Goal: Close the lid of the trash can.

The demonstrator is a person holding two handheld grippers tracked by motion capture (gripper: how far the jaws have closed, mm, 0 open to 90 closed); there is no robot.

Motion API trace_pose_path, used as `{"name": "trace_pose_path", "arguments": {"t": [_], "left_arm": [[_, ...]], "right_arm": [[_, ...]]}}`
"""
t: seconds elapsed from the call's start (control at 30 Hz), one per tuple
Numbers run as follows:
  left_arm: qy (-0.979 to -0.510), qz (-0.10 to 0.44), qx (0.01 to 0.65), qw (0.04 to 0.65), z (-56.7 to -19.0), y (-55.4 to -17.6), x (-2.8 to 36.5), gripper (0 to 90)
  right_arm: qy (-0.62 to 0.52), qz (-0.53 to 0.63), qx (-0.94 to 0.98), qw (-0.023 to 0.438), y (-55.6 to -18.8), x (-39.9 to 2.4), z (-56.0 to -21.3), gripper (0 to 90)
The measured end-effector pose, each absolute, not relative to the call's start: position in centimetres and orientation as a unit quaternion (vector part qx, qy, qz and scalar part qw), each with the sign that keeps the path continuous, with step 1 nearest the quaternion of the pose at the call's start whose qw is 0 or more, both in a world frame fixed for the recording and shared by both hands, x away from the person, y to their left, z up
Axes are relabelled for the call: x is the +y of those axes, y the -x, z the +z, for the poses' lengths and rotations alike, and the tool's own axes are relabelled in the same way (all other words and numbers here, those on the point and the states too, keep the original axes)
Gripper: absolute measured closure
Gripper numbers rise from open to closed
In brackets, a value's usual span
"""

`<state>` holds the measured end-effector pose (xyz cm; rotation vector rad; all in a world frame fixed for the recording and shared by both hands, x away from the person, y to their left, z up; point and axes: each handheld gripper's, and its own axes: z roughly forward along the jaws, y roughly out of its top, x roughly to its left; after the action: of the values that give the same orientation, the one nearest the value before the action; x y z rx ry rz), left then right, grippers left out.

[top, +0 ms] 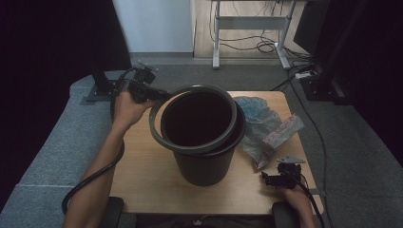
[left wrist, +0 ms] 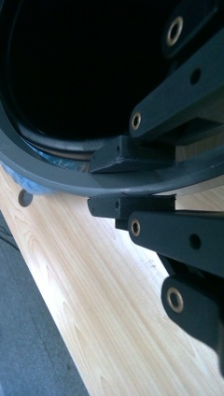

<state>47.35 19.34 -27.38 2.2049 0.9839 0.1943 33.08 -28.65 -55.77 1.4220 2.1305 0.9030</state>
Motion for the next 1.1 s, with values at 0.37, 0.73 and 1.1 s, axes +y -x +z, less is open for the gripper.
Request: {"name": "trace_pose_path", "arguments": {"t": [0.37, 0.73, 1.1], "left_arm": [[-0.860, 0.089, 0.367, 0.343, -26.8, -47.3, 17.3, 78.5], [-0.865, 0.088, 0.362, 0.336, -27.4, -47.2, 16.3, 77.7], [-0.863, 0.080, 0.354, 0.351, -27.6, -47.2, 16.9, 57.5]], "right_arm": [[-0.512, 0.325, 0.767, 0.211, -33.1, -28.7, -55.8, 0.0], [-0.512, 0.325, 0.767, 0.211, -33.1, -28.6, -55.8, 0.0], [-0.512, 0.325, 0.767, 0.211, -33.1, -28.6, -55.8, 0.0]]}}
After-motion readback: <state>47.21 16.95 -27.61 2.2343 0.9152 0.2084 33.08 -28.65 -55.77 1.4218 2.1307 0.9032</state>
